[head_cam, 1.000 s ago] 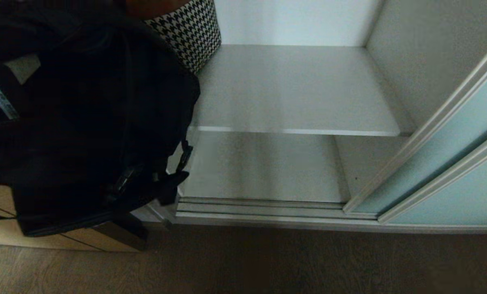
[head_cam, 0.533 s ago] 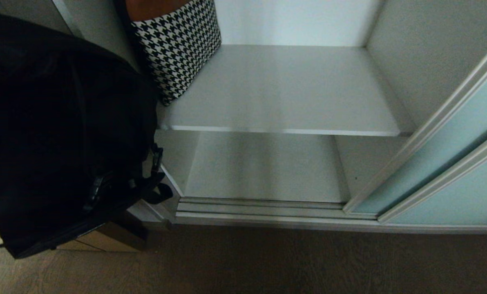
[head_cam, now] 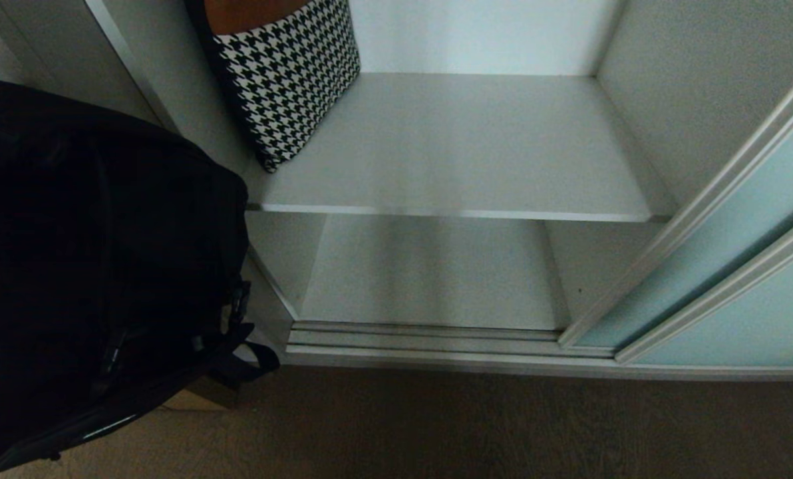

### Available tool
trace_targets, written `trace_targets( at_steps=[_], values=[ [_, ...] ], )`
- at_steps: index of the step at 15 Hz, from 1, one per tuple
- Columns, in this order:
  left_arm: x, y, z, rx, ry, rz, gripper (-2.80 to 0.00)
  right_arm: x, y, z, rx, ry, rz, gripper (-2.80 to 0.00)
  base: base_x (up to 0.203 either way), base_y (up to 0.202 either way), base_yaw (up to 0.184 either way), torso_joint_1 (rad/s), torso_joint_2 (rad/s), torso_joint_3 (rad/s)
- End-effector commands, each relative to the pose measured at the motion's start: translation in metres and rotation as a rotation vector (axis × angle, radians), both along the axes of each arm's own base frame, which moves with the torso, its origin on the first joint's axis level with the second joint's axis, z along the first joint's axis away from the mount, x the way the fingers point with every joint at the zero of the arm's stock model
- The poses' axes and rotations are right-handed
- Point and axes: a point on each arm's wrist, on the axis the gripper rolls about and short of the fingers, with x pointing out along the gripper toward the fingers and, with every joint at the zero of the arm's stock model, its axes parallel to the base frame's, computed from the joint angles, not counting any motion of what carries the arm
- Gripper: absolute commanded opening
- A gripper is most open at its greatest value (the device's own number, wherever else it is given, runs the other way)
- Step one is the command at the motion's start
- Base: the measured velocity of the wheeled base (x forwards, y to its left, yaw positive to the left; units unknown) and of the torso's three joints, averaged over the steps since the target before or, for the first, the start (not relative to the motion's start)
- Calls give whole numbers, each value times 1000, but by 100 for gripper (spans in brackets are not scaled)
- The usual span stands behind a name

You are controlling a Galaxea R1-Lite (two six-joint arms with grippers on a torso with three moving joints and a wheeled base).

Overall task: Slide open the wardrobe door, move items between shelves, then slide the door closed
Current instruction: Place the bag on the lower shelf

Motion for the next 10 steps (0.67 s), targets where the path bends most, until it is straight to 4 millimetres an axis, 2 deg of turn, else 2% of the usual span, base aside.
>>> trace_targets(
  at_steps=[1,5,10],
  values=[
    [6,-2,-5,-1,30,-2,-280,0,0,0,0,-2,1,-280,0,0,0,0,0,0],
    [4,-2,-11,8,45,-7,-280,0,0,0,0,-2,0,-280,0,0,0,0,0,0],
    [-15,4,-35,19,73,-7,-280,0,0,0,0,-2,1,-280,0,0,0,0,0,0]
  ],
)
